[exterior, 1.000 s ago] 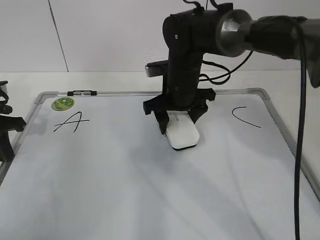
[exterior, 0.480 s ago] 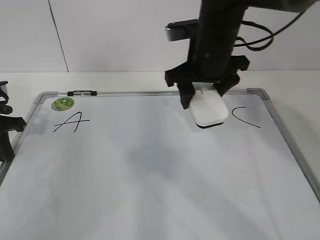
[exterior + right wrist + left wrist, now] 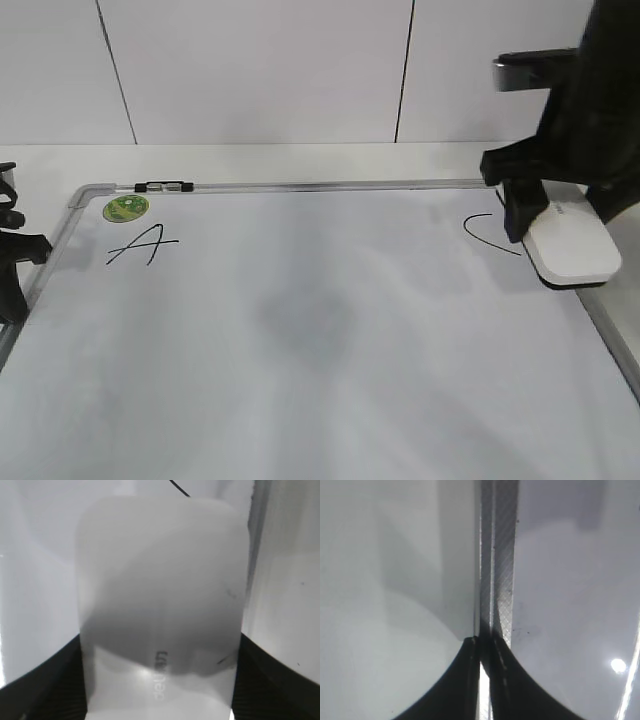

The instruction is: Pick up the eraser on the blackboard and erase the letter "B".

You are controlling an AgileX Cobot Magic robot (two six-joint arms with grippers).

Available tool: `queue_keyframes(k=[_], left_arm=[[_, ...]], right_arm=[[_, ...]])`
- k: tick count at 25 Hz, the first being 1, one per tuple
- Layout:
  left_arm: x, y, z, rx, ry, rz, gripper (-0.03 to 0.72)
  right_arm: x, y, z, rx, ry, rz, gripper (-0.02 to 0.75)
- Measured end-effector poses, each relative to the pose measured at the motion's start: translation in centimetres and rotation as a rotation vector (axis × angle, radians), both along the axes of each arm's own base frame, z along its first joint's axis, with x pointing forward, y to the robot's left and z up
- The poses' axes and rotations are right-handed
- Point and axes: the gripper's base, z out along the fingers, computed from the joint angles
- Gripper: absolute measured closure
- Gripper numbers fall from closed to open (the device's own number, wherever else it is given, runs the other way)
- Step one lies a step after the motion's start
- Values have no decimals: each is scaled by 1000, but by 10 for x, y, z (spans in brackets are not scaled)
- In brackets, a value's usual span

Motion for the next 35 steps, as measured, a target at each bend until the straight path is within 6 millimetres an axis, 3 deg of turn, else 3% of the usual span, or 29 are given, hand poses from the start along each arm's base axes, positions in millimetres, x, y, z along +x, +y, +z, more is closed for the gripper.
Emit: queue_keyframes(k=[6, 13, 21, 29, 35], left_arm=[[0, 0, 0, -1, 4, -1, 662], [-1, 0, 0, -3, 7, 0, 661], [-1, -1, 0, -8, 17, 1, 659], [-2, -1, 0, -9, 19, 1, 657], [-2, -1, 0, -9, 19, 1, 657]], right_arm=[[-11, -27, -8, -14, 41, -65, 178], [-8, -30, -9, -14, 33, -50, 178], [8, -26, -43, -26, 85, -42, 178], [17, -53, -50, 81, 103, -99, 178], [17, -56, -51, 151, 107, -45, 178]])
